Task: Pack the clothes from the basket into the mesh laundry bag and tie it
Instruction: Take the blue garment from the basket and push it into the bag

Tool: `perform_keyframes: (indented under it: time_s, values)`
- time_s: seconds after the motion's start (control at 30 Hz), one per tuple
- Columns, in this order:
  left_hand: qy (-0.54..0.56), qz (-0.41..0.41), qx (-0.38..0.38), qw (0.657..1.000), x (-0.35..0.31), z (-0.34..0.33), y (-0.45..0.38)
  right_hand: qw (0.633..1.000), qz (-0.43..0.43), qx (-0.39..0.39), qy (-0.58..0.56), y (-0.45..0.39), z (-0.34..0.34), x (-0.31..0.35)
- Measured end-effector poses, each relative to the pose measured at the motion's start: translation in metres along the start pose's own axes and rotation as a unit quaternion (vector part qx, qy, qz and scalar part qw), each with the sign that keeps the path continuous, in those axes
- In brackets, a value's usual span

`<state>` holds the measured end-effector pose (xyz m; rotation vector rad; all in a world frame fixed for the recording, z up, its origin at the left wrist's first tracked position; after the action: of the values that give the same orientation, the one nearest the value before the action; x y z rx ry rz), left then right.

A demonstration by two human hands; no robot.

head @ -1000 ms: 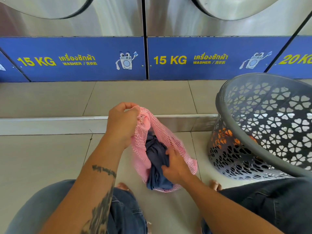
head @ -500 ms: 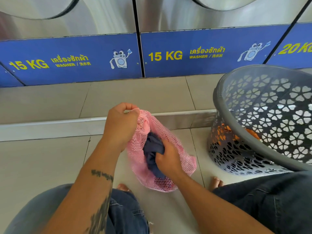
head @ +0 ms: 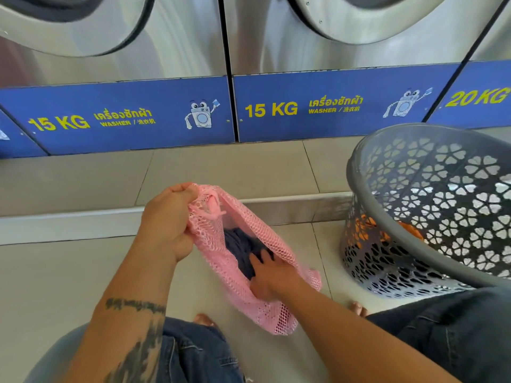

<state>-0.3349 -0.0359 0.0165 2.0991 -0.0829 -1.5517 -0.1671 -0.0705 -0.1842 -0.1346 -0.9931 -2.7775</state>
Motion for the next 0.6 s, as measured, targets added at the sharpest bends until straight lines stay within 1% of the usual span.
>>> perform_keyframes:
  time_s: [0.13,0.27,0.3,0.4,0.43,0.47,0.53,0.6]
  values:
    - [-0.012,-0.023,-0.015,1.000,-0.003,-0.005,-0.002,1.000,0.005,-0.023,0.013,0.009,0.016,0.002]
    - [-0.032,-0.041,-0.019,0.998,-0.007,-0.007,-0.002,0.998,-0.008,-0.064,-0.010,0.017,0.032,-0.003]
    - [-0.034,-0.045,-0.020,0.998,-0.007,-0.007,-0.001,0.997,-0.011,-0.072,0.000,0.022,0.035,-0.004]
    - [-0.047,-0.070,-0.034,0.996,-0.009,-0.008,0.000,0.994,-0.029,-0.071,0.078,0.038,0.046,-0.017]
    - [-0.059,-0.083,-0.036,0.994,-0.010,-0.009,0.001,0.994,-0.027,-0.068,0.079,0.044,0.051,-0.023]
    - [-0.076,-0.096,-0.038,0.992,-0.010,-0.011,0.003,0.996,-0.013,-0.068,0.053,0.050,0.057,-0.028]
    - [-0.124,-0.117,-0.031,0.985,-0.006,-0.018,0.007,0.996,0.031,-0.079,-0.032,0.063,0.072,-0.038]
    - [-0.162,-0.126,-0.018,0.979,0.002,-0.028,0.009,0.990,0.052,-0.105,-0.081,0.077,0.095,-0.048]
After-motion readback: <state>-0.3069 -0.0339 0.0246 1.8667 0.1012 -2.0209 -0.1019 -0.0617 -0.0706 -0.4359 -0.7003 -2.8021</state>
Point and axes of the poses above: each hand's wrist, its own y-axis away from the middle knuckle, its own z-axis out of the back of the hand, x = y × z, the point moved 7 cm from there along -y, towards the middle knuckle, and after that the axes turned 4 degrees about y, right-handed, at the moved point
